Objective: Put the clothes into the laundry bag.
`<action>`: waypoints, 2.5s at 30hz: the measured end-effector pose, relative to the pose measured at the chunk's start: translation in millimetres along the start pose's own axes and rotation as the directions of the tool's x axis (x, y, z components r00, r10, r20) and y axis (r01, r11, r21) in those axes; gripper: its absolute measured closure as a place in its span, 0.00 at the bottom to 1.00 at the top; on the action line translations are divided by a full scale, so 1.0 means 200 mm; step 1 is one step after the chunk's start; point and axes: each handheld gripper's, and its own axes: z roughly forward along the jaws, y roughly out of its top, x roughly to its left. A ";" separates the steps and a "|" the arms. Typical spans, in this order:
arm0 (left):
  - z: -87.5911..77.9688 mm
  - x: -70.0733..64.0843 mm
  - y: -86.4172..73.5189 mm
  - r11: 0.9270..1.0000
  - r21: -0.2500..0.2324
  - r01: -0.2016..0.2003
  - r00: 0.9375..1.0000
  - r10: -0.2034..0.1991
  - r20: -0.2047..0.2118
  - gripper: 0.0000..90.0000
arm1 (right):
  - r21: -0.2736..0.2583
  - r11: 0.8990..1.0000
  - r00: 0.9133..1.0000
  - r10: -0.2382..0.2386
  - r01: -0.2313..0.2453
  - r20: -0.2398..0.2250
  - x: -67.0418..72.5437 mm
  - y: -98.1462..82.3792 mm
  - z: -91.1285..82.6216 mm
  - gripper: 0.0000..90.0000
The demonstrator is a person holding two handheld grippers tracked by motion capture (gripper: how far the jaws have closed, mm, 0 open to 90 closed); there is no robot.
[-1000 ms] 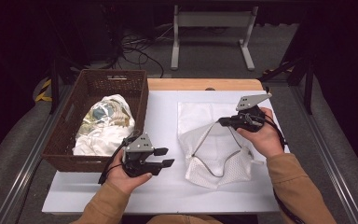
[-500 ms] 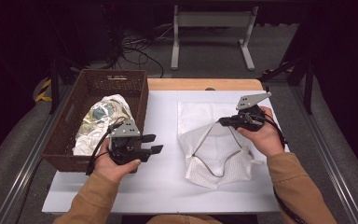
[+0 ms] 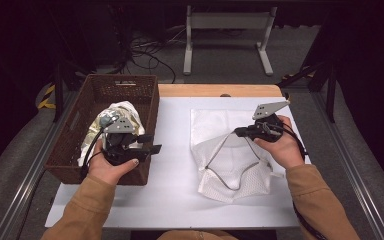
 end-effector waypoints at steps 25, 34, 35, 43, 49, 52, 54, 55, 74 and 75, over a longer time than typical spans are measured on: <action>-0.07 0.40 0.01 0.985 0.077 0.153 0.954 -0.126 -0.272 0.29 | 0.003 1.000 1.000 -0.005 0.005 0.001 0.02 -0.04 0.00 0.99; -0.02 0.51 -0.06 0.968 0.156 0.197 0.932 -0.136 -0.336 0.21 | 0.004 1.000 1.000 -0.003 0.003 0.000 0.02 -0.05 0.01 0.99; -0.01 0.53 -0.07 0.965 0.160 0.209 0.928 -0.144 -0.343 0.21 | 0.004 1.000 1.000 -0.003 0.003 -0.001 0.02 -0.05 0.01 0.99; 0.03 0.58 -0.11 0.940 0.217 0.263 0.915 -0.171 -0.365 0.18 | 0.004 1.000 1.000 0.000 0.000 -0.001 0.02 -0.05 0.01 0.99; 0.06 0.60 -0.12 0.927 0.257 0.275 0.915 -0.170 -0.367 0.15 | 0.003 1.000 1.000 0.000 0.000 -0.004 0.02 -0.05 0.02 0.99; 0.07 0.60 -0.13 0.922 0.262 0.286 0.914 -0.180 -0.364 0.14 | 0.004 1.000 1.000 0.004 -0.004 -0.005 0.02 -0.06 0.02 0.99; 0.08 0.62 -0.14 0.917 0.273 0.292 0.914 -0.183 -0.363 0.10 | 0.005 1.000 1.000 0.005 -0.005 -0.005 0.02 -0.06 0.02 0.99; 0.09 0.62 -0.15 0.912 0.277 0.301 0.913 -0.192 -0.361 0.10 | 0.006 1.000 1.000 0.005 -0.005 -0.005 0.02 -0.06 0.02 0.99; 0.11 0.71 -0.18 0.867 0.316 0.386 0.883 -0.247 -0.399 0.00 | 0.004 1.000 1.000 0.001 -0.001 -0.013 0.03 -0.06 0.03 0.99; 0.11 0.72 -0.18 0.866 0.319 0.384 0.882 -0.243 -0.403 0.00 | 0.004 1.000 1.000 0.001 -0.001 -0.013 0.02 -0.06 0.03 0.99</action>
